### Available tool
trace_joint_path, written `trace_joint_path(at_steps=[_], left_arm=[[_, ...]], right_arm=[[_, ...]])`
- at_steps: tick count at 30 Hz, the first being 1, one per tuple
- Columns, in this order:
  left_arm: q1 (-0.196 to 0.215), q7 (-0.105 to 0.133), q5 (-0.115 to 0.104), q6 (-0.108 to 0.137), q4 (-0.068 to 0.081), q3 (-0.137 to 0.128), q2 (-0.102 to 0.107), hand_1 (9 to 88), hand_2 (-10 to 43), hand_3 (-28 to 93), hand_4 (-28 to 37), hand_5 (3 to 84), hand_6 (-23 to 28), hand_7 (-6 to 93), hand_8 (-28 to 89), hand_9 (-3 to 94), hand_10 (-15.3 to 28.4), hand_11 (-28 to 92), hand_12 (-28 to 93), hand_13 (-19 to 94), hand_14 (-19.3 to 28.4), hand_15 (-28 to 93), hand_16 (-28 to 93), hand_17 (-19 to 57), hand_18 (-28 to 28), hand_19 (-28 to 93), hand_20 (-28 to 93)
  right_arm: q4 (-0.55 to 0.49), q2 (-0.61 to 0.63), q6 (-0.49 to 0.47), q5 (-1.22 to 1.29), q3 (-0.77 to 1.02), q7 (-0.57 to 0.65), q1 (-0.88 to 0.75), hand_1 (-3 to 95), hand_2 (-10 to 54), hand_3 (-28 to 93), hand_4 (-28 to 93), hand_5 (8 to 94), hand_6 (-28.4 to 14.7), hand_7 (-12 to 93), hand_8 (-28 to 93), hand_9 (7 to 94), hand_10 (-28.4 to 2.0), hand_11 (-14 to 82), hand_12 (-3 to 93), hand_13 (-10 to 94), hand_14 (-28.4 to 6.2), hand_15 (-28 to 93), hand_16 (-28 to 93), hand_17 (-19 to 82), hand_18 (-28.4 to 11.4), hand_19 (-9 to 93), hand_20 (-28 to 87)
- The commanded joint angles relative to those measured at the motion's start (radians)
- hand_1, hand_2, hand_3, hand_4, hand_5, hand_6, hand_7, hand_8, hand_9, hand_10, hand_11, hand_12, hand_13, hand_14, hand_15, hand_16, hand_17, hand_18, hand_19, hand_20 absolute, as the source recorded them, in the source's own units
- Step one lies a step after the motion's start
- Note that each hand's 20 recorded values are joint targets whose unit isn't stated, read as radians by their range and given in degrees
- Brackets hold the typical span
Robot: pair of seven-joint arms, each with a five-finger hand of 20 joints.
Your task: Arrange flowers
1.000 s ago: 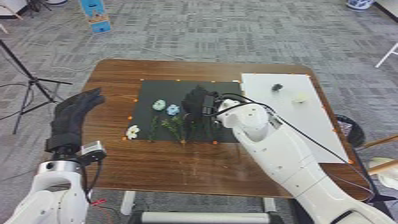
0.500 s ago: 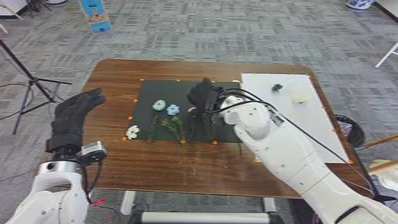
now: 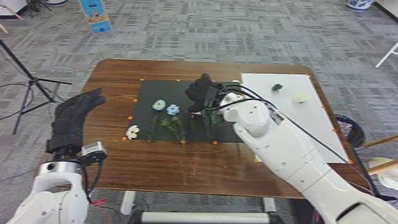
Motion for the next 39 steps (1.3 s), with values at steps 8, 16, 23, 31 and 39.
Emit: trace_joint_path(at_steps=[8,16,23,31,39], left_arm=[[0.028,0.004,-0.004,0.014,-0.015,-0.012,-0.01,24.8,16.1,71,-28.3,49.7,3.7,15.9,-9,51.3,13.2,20,10,36,12.6,11,-2,6.9,7.8,5,16],[0.052,0.001,-0.004,0.023,-0.026,-0.035,-0.012,24.8,16.1,71,-28.3,49.7,3.7,15.9,-9,51.3,13.3,20,10,36,12.6,11,-2,6.9,7.7,5,16],[0.078,-0.002,-0.005,0.03,-0.036,-0.052,-0.016,24.7,16.2,71,-28.3,49.7,3.8,15.7,-9,51.3,13.3,20,10,36,12.5,11,-2,7.0,7.6,5,16],[0.068,0.0,-0.001,0.024,-0.035,-0.036,-0.019,24.8,16.2,71,-28.3,49.7,3.8,15.7,-9,51.3,13.3,20,10,36,12.6,11,-2,7.1,7.6,5,16],[0.067,0.004,-0.001,0.023,-0.039,-0.036,-0.02,24.8,16.3,71,-28.3,49.8,3.8,15.7,-9,51.3,13.3,20,10,36,12.6,11,-2,7.0,7.7,5,16]], right_arm=[[-0.286,0.232,0.034,0.316,-0.007,0.137,0.106,21.7,0.2,62,-16,74.1,1.3,26,-9,79.8,-14.3,43.4,35.3,70,-15.1,72,45,32,-27.1,82,68],[-0.334,0.469,0.076,0.29,0.105,0.151,-0.029,22.5,-1.6,63,-16,71.2,0.9,26,-8,76.2,-14.7,39.0,34.2,68,-15.3,64,42,29,-25.8,77,66],[-0.2,0.513,0.099,0.16,0.28,0.108,-0.163,18.9,-8.6,67,-18,63.3,-0.8,24,-7,71.5,-14.8,36.0,33.1,65,-15.8,61,40,27,-25.6,74,66],[-0.07,0.442,0.048,0.015,0.385,0.047,-0.191,14.7,-9.5,65,-20,59.5,-2.6,21,-6,68.9,-15.5,35.4,32.9,63,-16.5,61,41,26,-26.2,73,67],[0.0,0.405,0.05,-0.064,0.419,0.006,-0.194,12.4,-9.5,65,-23,59.3,-3.2,20,-6,69.1,-15.6,36.2,33.1,62,-16.8,63,42,26,-26.6,73,68]])
